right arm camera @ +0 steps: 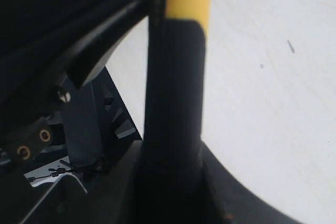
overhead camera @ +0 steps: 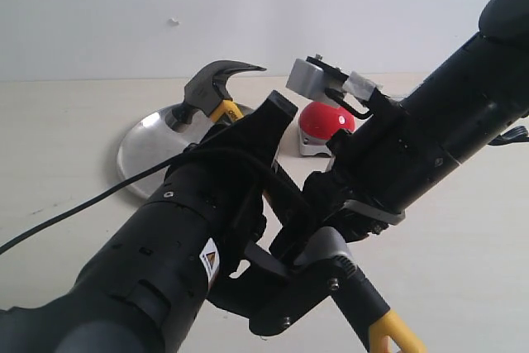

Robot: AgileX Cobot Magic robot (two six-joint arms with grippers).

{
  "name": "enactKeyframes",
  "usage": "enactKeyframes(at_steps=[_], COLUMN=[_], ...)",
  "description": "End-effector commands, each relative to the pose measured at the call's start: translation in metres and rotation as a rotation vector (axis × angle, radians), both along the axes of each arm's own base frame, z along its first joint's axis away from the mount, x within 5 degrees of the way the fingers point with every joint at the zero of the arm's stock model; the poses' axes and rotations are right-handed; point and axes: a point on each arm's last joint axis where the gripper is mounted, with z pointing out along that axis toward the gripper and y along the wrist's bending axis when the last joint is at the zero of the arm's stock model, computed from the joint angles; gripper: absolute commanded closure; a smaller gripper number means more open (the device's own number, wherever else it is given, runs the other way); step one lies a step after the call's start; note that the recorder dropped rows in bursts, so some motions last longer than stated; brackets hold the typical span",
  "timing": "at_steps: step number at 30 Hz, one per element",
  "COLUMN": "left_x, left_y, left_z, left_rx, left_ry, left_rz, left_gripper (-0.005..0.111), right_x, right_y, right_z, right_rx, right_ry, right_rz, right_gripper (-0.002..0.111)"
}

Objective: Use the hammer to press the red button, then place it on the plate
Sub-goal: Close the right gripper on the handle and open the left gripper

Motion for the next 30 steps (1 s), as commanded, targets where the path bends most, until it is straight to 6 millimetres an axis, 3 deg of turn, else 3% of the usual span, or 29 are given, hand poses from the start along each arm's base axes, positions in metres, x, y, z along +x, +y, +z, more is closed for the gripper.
enactKeyframes(at_steps=[1, 14, 19, 21, 22, 26, 28, 30], left_x=[0.001, 0.004, 0.006, 0.006, 0.006, 0.006, 0.006, 0.006], left_y=[0.000, 0.005, 0.011, 0.012, 0.012, 0.012, 0.012, 0.013], left_z=[0.014, 0.018, 0.023, 0.024, 0.024, 0.024, 0.024, 0.027], left_rx=[-0.043, -0.048, -0.182, -0.232, -0.294, -0.354, -0.372, -0.386], left_ry=[-0.070, -0.112, -0.140, -0.133, -0.121, -0.106, -0.101, -0.101], left_rz=[0.009, 0.061, 0.159, 0.174, 0.189, 0.200, 0.203, 0.204], left_gripper=[0.107, 0.107, 0.105, 0.091, 0.076, 0.039, 0.029, 0.029], right_x=[0.000, 0.008, 0.012, 0.014, 0.015, 0.017, 0.020, 0.023], right_y=[0.001, 0.001, 0.000, -0.001, -0.001, -0.002, -0.004, -0.008], right_z=[0.000, -0.001, -0.002, -0.003, -0.004, -0.004, -0.005, -0.006], right_rx=[0.013, -0.004, -0.026, -0.040, -0.045, -0.055, -0.082, -0.125], right_ry=[-0.010, -0.050, -0.091, -0.096, -0.105, -0.125, -0.149, -0.179], right_rz=[-0.013, -0.105, -0.138, -0.159, -0.161, -0.185, -0.207, -0.245], right_gripper=[0.108, 0.108, 0.108, 0.108, 0.108, 0.108, 0.108, 0.108])
